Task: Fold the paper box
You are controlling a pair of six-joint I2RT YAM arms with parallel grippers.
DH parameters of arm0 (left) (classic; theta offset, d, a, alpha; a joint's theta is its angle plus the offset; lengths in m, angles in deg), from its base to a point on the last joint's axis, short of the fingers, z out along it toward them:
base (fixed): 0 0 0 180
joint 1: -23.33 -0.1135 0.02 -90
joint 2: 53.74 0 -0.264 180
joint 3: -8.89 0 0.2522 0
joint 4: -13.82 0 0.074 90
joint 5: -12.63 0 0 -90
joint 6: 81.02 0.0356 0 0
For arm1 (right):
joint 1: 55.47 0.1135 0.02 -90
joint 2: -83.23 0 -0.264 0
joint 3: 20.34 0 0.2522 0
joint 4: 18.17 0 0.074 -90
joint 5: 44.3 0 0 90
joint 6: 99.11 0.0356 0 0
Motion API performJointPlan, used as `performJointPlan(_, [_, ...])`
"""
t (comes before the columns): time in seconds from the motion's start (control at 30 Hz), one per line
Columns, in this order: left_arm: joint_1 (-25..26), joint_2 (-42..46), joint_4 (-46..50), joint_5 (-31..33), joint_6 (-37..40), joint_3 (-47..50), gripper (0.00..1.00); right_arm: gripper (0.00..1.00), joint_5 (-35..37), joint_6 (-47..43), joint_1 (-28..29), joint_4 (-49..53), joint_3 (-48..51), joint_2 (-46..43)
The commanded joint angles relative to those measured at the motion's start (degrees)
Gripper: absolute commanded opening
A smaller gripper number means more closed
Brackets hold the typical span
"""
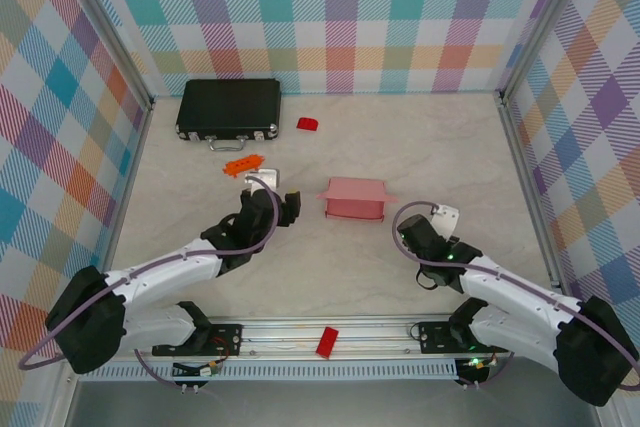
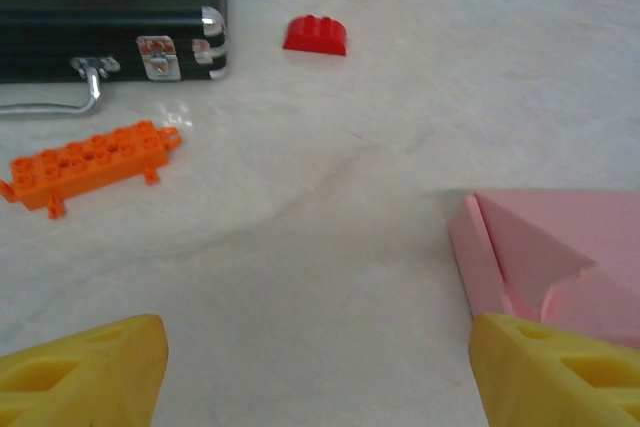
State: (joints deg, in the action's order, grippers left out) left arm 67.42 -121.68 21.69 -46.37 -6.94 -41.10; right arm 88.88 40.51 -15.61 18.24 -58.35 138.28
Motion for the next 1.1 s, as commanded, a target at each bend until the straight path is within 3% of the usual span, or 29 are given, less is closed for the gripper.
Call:
performJointPlan(0.0, [-0.9,-2.7,1.9,3.2,-0.9,-4.4,0.80,0.71,4.8,1.4,-2.2,3.8,-3.7,1.0])
performJointPlan(0.1, [-2.8,-5.8,1.3,-1.4,-0.1,-8.3,0.80,0.71,-0.9,-7.3,-7.8,-2.7,-5.1,1.1])
performJointPlan(0.17, [-3.9,-8.0,1.7,-4.8,0.5,-11.3,0.80,0.71,-8.5,-13.0,-12.5,-8.5,-5.5,1.1])
performJointPlan(0.37, [-8.0,-16.2,2.6,-18.8,0.6,-19.2,0.83,0.71,-23.8,-21.0,-21.3,-12.2,-13.2,8.4])
performJointPlan(0.57, [-10.9,-23.3,5.1,-30.8,-1.6,-25.2,0.78,0.70,-33.9,-25.8,-21.9,-13.3,-21.7,16.8])
performJointPlan(0.87, [-11.4,-29.3,6.6,-40.4,-3.2,-28.1,0.69,0.64,-46.6,-27.8,-21.5,-11.9,-26.7,24.1])
performJointPlan(1.07, [-11.3,-31.4,9.2,-43.9,-3.6,-28.3,0.61,0.60,-49.2,-28.6,-20.5,-11.2,-24.9,26.3])
